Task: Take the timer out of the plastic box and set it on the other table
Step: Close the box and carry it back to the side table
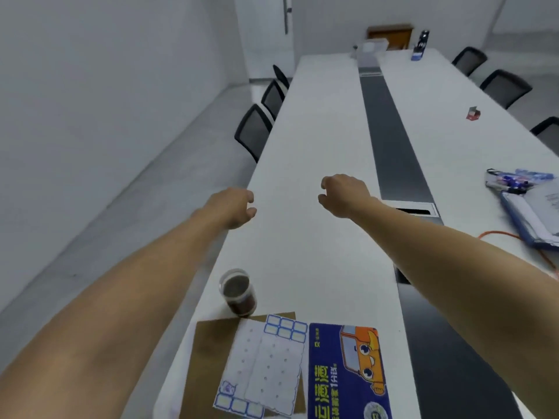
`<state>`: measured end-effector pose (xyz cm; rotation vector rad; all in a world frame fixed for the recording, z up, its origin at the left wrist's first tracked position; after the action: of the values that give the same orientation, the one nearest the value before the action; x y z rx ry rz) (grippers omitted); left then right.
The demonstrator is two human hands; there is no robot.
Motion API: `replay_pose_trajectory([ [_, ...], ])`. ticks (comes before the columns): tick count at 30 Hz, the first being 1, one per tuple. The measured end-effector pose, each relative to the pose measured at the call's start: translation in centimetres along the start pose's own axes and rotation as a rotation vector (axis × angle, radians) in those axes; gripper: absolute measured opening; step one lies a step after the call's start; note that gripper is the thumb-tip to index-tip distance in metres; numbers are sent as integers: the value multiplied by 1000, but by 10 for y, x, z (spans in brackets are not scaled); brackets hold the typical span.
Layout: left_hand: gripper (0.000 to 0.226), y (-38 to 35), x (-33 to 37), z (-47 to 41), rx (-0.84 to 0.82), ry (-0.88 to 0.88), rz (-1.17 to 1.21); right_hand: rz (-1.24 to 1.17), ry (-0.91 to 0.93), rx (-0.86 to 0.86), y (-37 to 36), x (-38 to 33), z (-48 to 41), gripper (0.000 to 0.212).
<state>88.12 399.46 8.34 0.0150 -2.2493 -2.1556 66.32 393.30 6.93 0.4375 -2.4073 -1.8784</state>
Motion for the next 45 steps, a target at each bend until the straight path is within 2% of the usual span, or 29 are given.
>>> replay_pose_trajectory([
  [6, 46, 65, -134, 61, 87, 168, -22, -22, 211, 81, 38, -155, -16, 30],
  [11, 45, 102, -255, 146, 133, 276, -65, -55, 363, 122, 61, -308, -4, 34],
  [19, 44, 134, -440, 291, 124, 474, -234, -172, 590, 125, 65, -556, 47, 35],
  [25, 44, 127, -538, 352, 121, 596, -221, -162, 730, 123, 50, -685, 58, 36],
  [31, 43, 120, -634, 357, 112, 662, -236, -209, 813, 126, 22, -800, 37, 36],
  [36, 41, 125, -717, 311, 122, 667, -253, -233, 804, 119, -8, -877, -21, 33],
  [41, 43, 132, -782, 252, 177, 660, -199, -245, 741, 133, -18, -918, -97, 32],
  [45, 43, 123, -825, 204, 156, 617, -167, -211, 708, 117, -37, -941, -148, 33],
])
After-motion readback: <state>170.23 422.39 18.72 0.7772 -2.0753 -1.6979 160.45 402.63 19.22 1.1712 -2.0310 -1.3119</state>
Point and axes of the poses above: each hand's wrist, its own z-axis away from the middle knuckle, its own y-axis out of the back of the hand, x = y × z, the point moved 8 cm from there along -z, towards the middle knuckle, and after that the axes turned 13 degrees about x, right-handed, at the moved point
